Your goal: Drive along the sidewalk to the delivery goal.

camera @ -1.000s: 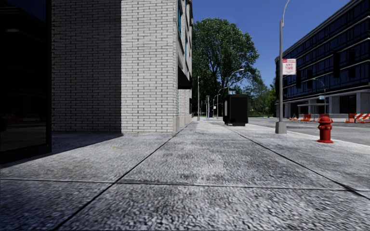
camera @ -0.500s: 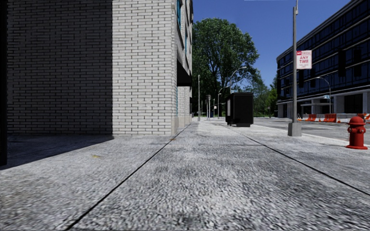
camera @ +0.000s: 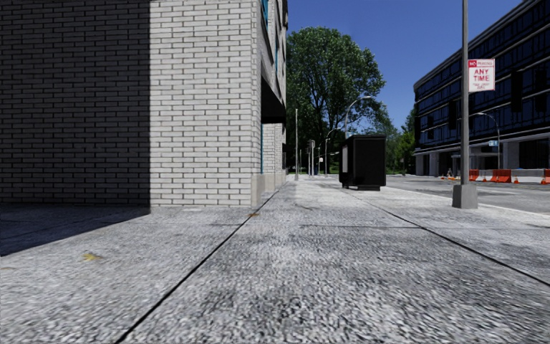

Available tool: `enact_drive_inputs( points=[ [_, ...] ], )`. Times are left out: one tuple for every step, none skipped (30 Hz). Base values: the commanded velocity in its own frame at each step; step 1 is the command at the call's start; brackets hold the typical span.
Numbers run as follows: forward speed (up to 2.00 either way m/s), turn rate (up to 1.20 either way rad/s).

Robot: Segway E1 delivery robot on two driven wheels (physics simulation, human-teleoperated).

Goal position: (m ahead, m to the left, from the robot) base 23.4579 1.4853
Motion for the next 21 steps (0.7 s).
enact_drive_inputs(
  points=[
    [2.00, 0.00],
    [2.00, 0.00],
    [2.00, 0.00],
    [2.00, 0.00],
    [2.00, 0.00],
    [2.00, 0.00],
    [2.00, 0.00],
    [2.00, 0.00],
    [2.00, 0.00],
    [2.00, 0.00],
    [2.00, 0.00],
    [2.00, 0.00],
    [2.00, 0.00],
    [2.00, 0.00],
    [2.00, 0.00],
    [2.00, 0.00],
    [2.00, 0.00],
    [2.00, 0.00],
    [2.00, 0.00],
    [2.00, 0.00],
    [2.00, 0.00]
  ],
)
